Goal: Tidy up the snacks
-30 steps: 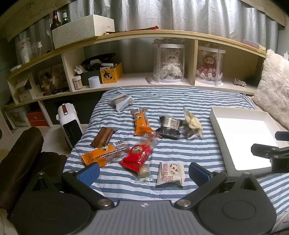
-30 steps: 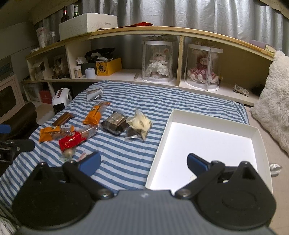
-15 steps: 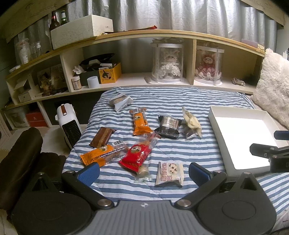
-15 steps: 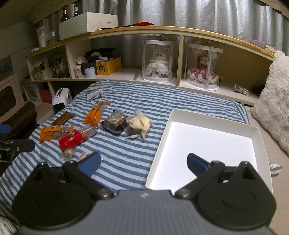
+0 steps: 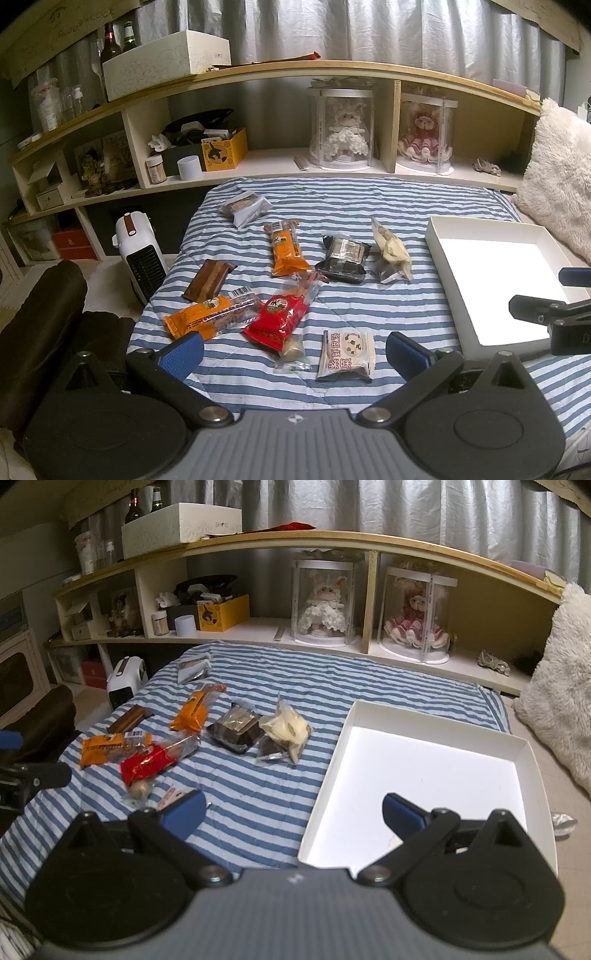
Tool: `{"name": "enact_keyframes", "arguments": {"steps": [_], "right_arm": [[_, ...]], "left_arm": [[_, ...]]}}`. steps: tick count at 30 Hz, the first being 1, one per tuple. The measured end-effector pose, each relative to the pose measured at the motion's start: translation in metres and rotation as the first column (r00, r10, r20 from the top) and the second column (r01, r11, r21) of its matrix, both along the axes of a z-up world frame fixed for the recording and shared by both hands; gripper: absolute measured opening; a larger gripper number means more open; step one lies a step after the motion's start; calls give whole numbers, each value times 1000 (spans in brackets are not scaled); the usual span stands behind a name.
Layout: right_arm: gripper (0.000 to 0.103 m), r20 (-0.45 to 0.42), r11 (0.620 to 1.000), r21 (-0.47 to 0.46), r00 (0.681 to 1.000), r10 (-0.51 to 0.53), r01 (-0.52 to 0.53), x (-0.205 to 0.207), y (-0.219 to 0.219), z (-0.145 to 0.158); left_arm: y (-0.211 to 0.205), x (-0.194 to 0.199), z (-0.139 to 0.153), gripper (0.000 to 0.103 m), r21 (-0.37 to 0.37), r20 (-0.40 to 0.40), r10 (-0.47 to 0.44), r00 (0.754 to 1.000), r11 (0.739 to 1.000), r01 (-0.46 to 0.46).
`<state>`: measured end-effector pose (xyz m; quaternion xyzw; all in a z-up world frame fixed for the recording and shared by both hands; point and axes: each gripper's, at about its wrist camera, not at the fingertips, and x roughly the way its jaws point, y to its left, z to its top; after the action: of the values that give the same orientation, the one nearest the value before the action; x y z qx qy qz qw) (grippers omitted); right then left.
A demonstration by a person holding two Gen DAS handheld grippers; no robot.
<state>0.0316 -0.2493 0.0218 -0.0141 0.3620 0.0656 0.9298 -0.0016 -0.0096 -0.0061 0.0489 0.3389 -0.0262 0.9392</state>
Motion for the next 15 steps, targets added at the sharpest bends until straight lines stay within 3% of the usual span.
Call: {"name": "enact_keyframes", "arguments": {"steps": [15], "right_arm": [[102,-8,1000,1,1000,3,-3,1,0,-2]], "left_arm": [[-5,1,-5,103,1,-15,5,1000,1000,-5]]}}
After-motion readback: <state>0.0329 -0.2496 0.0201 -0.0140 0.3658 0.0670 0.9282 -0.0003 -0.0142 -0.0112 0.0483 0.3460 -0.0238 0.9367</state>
